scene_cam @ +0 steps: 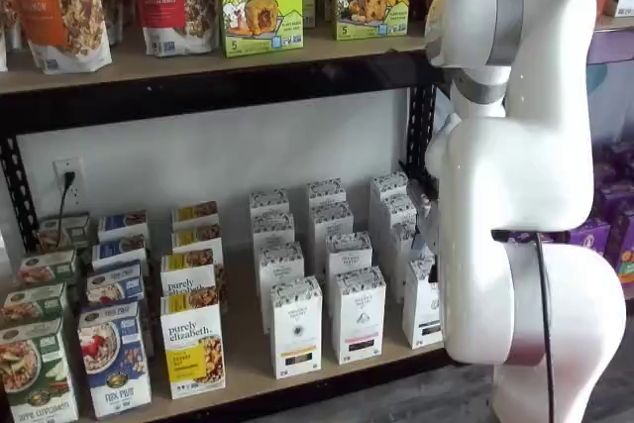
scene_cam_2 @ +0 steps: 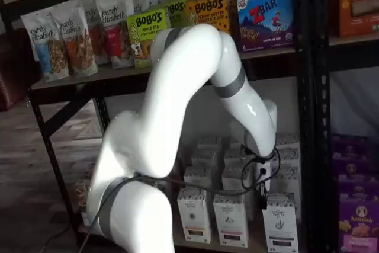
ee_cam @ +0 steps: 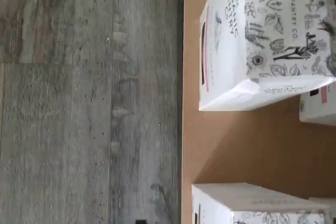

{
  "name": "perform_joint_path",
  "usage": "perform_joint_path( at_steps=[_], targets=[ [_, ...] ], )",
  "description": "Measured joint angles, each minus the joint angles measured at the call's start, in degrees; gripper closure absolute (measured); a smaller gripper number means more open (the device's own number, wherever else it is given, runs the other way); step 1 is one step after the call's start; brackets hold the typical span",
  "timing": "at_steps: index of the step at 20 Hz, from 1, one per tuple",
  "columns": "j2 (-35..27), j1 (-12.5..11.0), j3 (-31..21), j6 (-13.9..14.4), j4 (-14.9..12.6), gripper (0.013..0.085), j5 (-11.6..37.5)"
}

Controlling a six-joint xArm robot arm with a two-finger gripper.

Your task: Pick up the white box with a green strip in the middle, on the bottom shelf, the sixth box from the left

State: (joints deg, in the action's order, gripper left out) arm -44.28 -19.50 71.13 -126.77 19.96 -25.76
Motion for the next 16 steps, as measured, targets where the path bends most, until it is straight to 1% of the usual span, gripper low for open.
perform_joint_path(
  at_steps=[1, 2, 3, 5, 8, 13, 14, 16],
  targets=[
    [-0.1, 0.0, 0.2, 1.1, -1.2, 0.013, -0.4],
    [-0.8, 0.0, 1.4, 5.1, -5.6, 0.013, -1.5],
    [-1.4, 0.2, 2.1, 7.1, -7.7, 0.013, -1.9],
    [-2.4, 0.5, 3.1, 8.8, -9.3, 0.013, -1.7],
    [-3.7, 1.0, 4.2, 9.1, -9.2, 0.013, -1.1],
    [-6.0, 1.3, 7.0, 7.4, -6.9, 0.013, -1.2],
    [-6.5, 1.3, 7.6, 7.6, -7.0, 0.013, -1.2],
    [-7.8, 1.3, 9.2, 8.9, -8.6, 0.013, -1.0]
  ],
)
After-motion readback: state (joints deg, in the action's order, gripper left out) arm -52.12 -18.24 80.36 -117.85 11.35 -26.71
